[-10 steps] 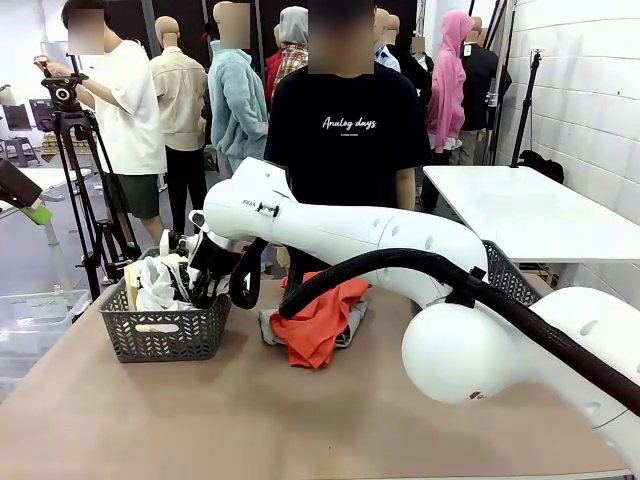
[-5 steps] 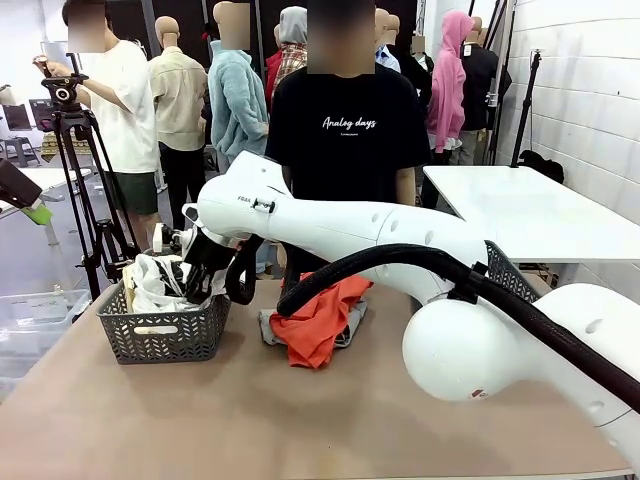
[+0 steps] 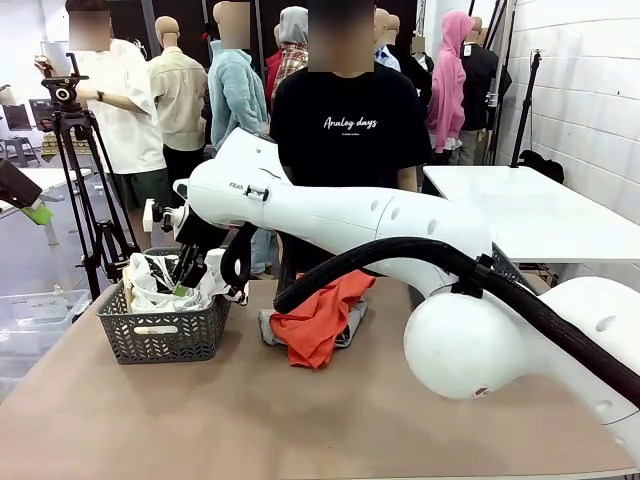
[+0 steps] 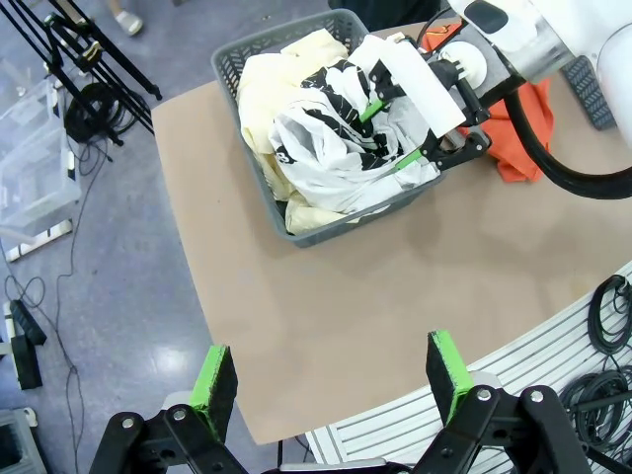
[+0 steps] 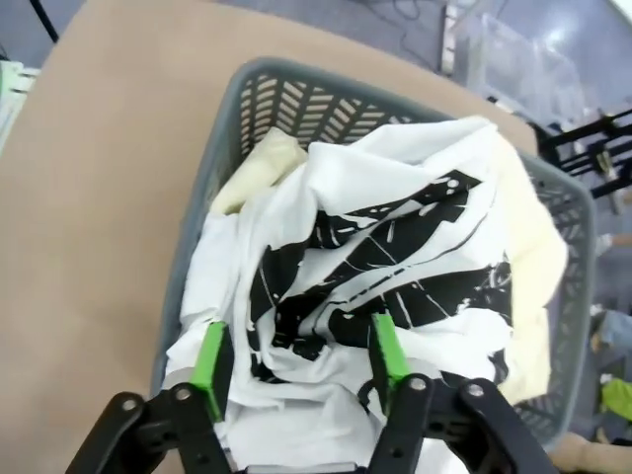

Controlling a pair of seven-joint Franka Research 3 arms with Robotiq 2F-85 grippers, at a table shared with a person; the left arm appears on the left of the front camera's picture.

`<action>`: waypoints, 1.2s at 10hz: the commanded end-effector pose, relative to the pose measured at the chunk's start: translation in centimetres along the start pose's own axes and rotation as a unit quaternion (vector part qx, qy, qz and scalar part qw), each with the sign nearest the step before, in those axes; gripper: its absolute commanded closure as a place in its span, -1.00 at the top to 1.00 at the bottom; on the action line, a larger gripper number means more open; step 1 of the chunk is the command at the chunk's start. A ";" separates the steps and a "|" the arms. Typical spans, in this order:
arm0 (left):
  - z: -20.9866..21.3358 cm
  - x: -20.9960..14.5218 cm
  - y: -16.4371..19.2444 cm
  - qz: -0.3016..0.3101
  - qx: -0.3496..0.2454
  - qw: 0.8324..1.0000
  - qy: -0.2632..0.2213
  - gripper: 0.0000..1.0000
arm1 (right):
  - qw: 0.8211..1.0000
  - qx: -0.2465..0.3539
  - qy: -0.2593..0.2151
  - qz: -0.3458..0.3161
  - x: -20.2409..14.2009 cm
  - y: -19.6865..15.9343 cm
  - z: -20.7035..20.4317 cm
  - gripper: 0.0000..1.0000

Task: Sort the tops and bottoms.
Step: Sort the clothes according to human instructions, then lift clothes from the center of the table with your left hand.

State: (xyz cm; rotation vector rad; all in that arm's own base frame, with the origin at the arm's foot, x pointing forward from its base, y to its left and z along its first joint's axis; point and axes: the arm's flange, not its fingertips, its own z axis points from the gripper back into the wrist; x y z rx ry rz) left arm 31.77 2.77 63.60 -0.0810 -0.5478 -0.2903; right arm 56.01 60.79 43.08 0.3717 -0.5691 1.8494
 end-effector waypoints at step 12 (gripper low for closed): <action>0.1 0.2 0.0 -0.001 0.004 1.000 0.001 1.00 | 1.000 -0.022 0.001 0.005 0.7 -0.4 1.6 1.00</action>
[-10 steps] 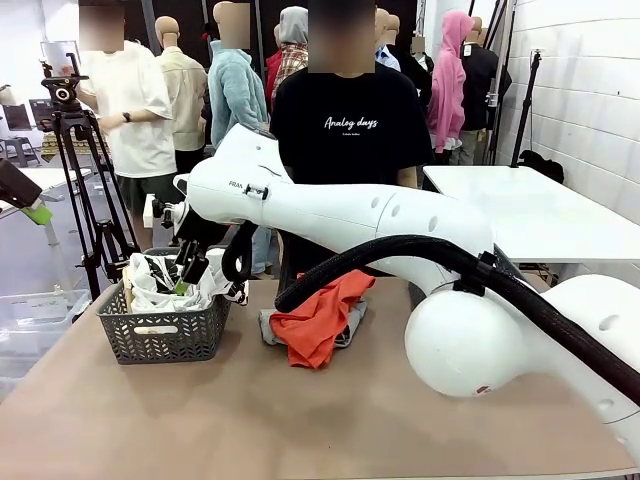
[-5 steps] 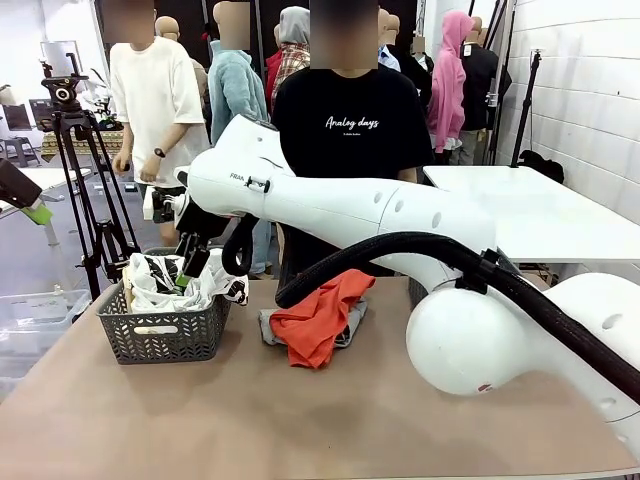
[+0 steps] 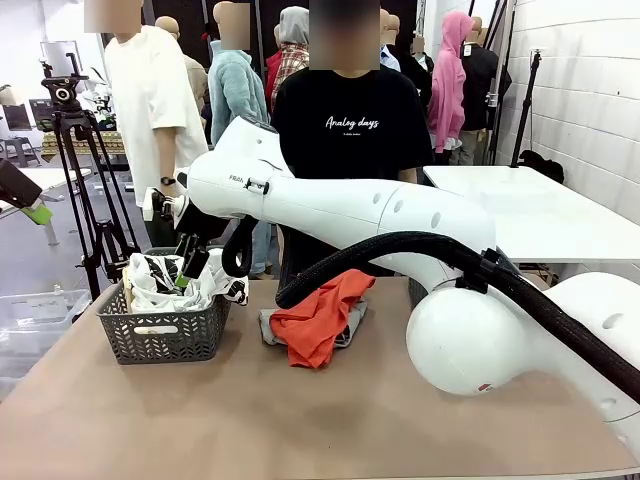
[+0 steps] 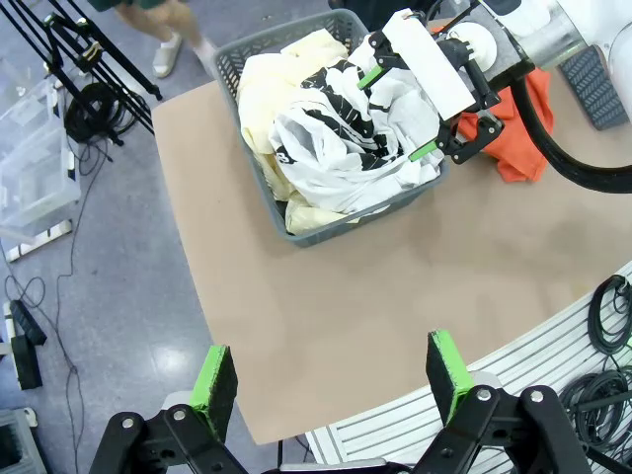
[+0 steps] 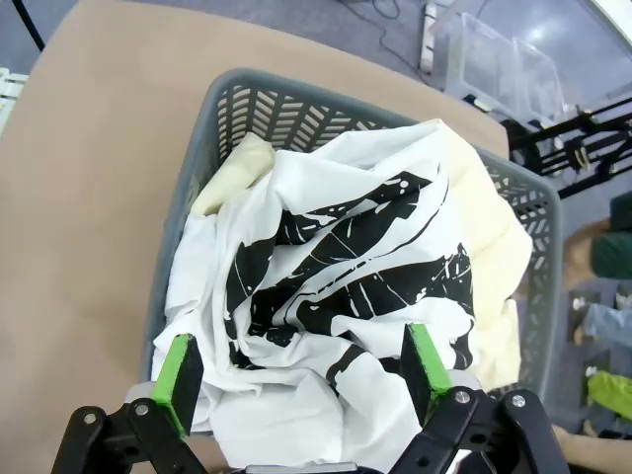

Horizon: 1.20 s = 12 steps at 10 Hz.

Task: Sort the tops and bottoms.
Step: Lift clothes from the center of the table with your left hand.

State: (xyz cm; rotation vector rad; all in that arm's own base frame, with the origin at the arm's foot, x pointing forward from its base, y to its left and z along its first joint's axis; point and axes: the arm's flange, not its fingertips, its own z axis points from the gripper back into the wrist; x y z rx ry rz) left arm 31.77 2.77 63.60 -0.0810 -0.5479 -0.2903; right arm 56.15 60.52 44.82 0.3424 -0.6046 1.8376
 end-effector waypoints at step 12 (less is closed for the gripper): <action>0.1 0.2 0.0 -0.001 0.004 1.000 0.001 1.00 | 0.958 -0.127 0.135 -0.217 -3.9 13.5 21.6 1.00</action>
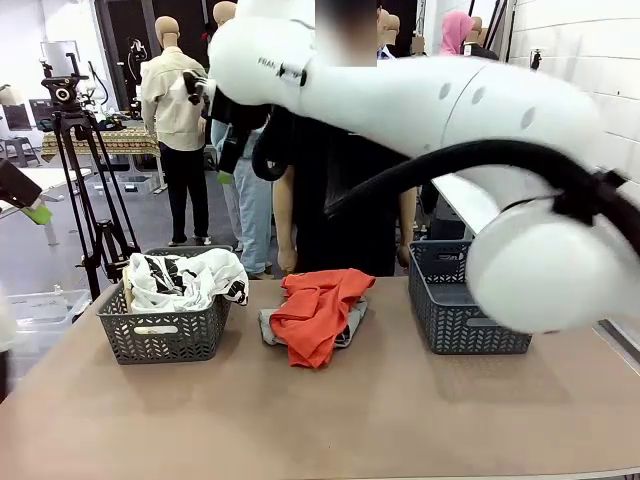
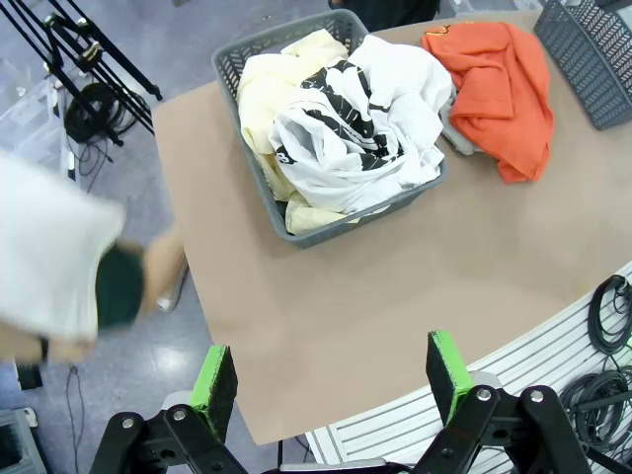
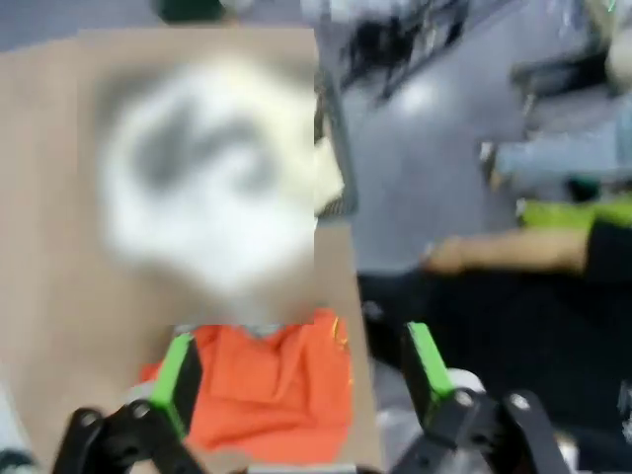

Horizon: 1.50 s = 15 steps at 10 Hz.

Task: Sort the tops and bottoms.
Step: Lift clothes from the center of the table with your left hand.

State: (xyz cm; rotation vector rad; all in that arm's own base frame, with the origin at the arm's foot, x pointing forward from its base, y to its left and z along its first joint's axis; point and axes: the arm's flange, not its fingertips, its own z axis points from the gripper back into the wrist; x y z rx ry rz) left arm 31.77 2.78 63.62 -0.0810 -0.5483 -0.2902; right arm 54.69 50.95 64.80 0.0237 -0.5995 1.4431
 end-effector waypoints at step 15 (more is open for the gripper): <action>0.1 0.2 0.0 -0.001 0.004 1.000 0.001 1.00 | 0.912 -0.039 -0.049 -0.405 -29.1 10.0 11.6 1.00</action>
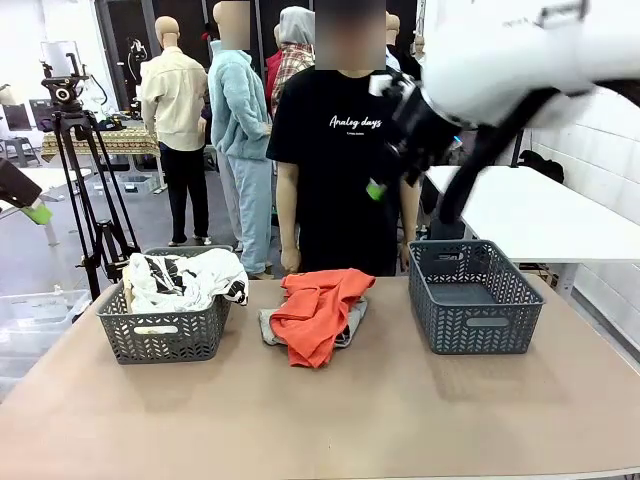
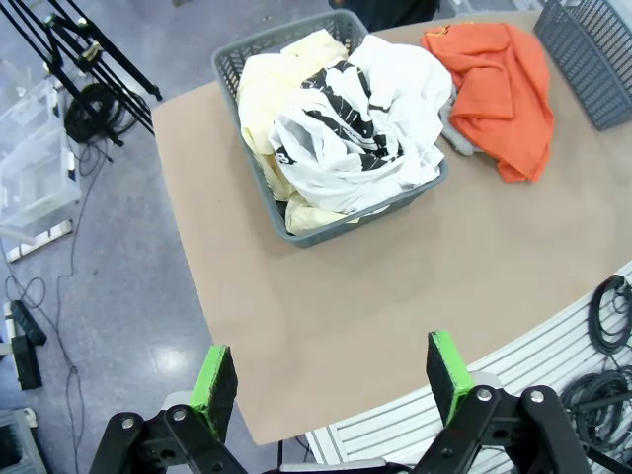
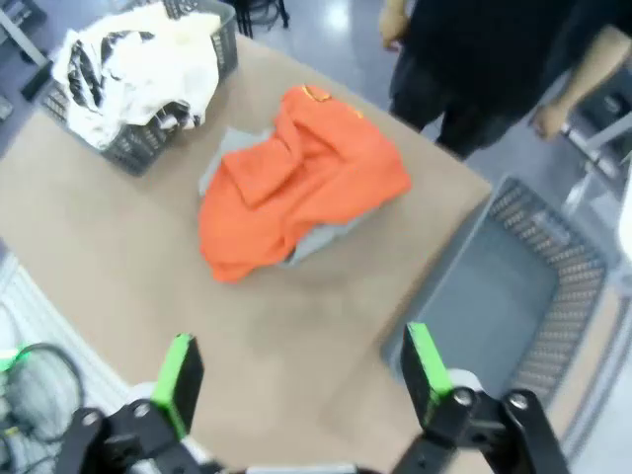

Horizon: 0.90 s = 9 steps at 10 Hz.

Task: Sort the tops and bottoms.
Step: Lift clothes from the center of the table with your left hand.

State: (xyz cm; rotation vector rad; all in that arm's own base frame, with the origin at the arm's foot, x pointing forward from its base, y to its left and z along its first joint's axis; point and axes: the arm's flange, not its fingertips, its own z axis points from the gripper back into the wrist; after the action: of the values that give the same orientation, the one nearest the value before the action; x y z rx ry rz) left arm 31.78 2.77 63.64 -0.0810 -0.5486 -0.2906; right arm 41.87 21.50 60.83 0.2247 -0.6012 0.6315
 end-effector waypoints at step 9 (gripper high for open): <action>-4.2 6.6 -8.6 -0.143 -0.077 0.986 -0.039 1.00 | 1.000 -0.001 0.003 -0.008 -1.7 -0.1 -0.2 1.00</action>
State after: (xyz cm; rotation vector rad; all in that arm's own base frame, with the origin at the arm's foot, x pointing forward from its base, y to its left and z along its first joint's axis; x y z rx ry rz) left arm 33.71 -5.31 63.92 -0.1268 -0.5928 -0.5088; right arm 41.45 20.98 60.01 0.2249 -0.6030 0.6193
